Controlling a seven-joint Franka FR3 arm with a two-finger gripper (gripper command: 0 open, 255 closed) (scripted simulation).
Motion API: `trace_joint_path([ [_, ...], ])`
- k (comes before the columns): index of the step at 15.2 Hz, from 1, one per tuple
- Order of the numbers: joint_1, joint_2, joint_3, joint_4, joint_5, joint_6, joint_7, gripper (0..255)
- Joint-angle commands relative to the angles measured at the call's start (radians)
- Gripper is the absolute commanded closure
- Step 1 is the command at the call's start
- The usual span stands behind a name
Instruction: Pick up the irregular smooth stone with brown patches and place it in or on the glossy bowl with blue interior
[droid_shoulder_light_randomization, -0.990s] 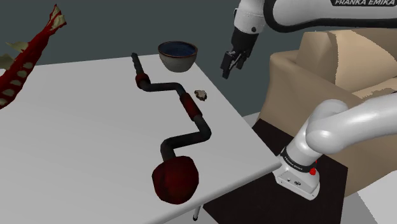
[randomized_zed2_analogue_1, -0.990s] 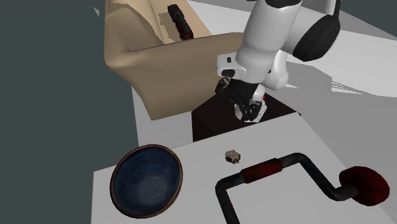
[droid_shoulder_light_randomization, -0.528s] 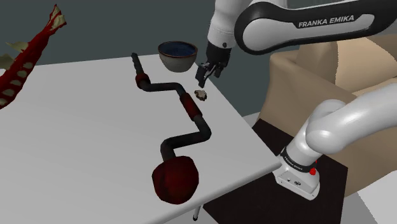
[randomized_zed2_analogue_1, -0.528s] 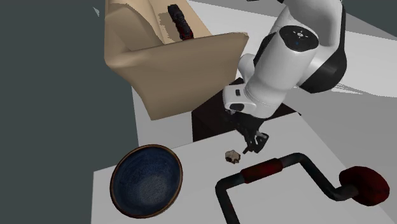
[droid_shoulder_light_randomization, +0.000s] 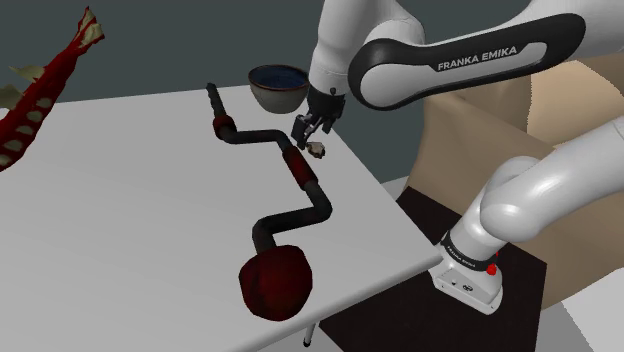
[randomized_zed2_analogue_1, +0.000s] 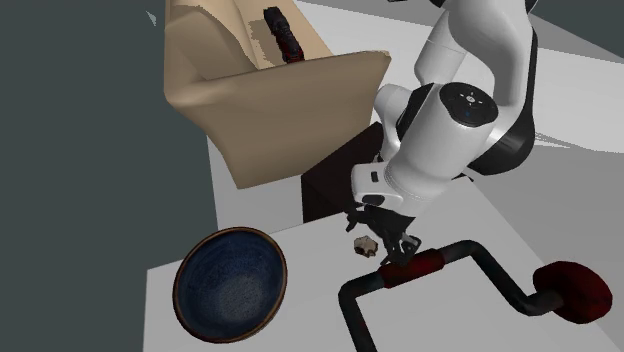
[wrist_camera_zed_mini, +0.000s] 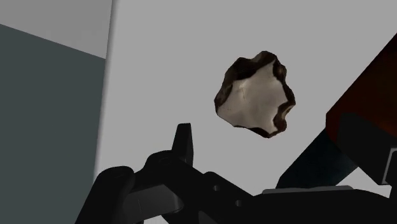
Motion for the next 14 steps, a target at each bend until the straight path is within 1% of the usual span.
trace_joint_path([
  [1, -0.003, 0.012, 0.004, -0.015, -0.004, 0.027, 0.004, 0],
  [9, -0.003, 0.016, 0.005, -0.019, -0.005, 0.035, 0.005, 0],
  [10, -0.002, 0.013, 0.005, -0.023, -0.004, 0.035, 0.005, 255],
  [14, -0.004, 0.019, 0.005, -0.013, -0.007, 0.031, 0.006, 255],
])
